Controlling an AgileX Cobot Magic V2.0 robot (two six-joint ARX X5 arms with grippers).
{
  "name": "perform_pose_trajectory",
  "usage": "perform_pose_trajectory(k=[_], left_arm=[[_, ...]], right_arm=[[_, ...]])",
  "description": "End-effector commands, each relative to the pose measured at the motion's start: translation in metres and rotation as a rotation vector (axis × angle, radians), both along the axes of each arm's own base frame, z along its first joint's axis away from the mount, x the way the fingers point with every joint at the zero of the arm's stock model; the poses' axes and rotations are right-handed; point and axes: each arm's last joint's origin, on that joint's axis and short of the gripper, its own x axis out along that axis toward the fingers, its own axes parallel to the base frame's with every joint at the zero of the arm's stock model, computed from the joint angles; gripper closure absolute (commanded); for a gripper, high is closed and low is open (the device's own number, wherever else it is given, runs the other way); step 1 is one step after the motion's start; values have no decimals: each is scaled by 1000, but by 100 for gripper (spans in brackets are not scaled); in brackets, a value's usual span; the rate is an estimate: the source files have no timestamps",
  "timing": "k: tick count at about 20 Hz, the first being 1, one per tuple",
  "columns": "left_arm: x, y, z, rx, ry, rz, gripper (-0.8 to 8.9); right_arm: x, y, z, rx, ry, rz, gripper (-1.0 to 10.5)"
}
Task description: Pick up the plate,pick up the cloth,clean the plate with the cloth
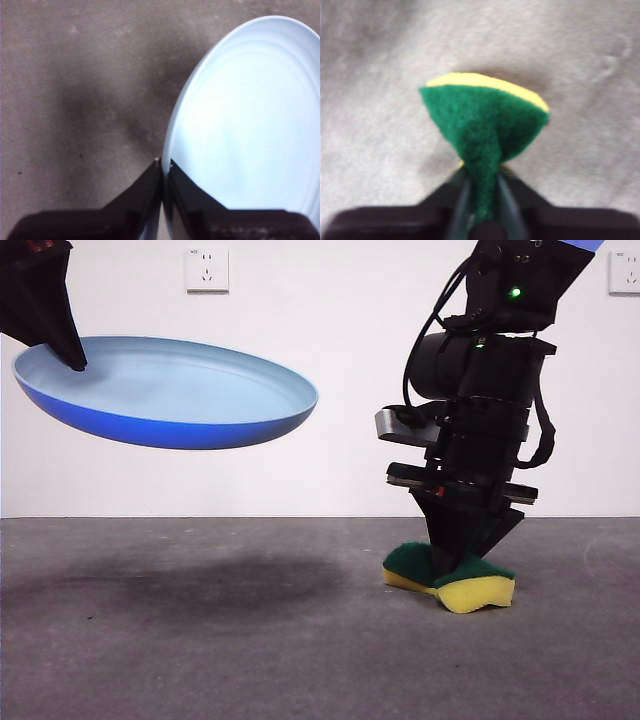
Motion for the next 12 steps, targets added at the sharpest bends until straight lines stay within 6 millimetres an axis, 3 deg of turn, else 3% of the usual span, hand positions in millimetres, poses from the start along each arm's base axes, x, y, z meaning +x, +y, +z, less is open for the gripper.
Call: perform_pose_trajectory(k=[1, 4, 8, 10, 12], left_arm=[[2, -1, -1, 6, -12, -9, 821], [9, -2, -5, 3, -15, 0, 821], [22, -10, -18, -9, 33, 7, 821], [24, -22, -21, -36, 45, -16, 821], [21, -36, -19, -60, 25, -58, 821]], right_arm=[[-5, -1, 10, -8, -11, -9, 963], [-20, 0, 55, 66, -120, -39, 963], [-61, 0, 138, 338, -310, -14, 963], [-80, 4, 165, 434, -399, 23, 963], [-90, 14, 173, 467, -439, 62, 963]])
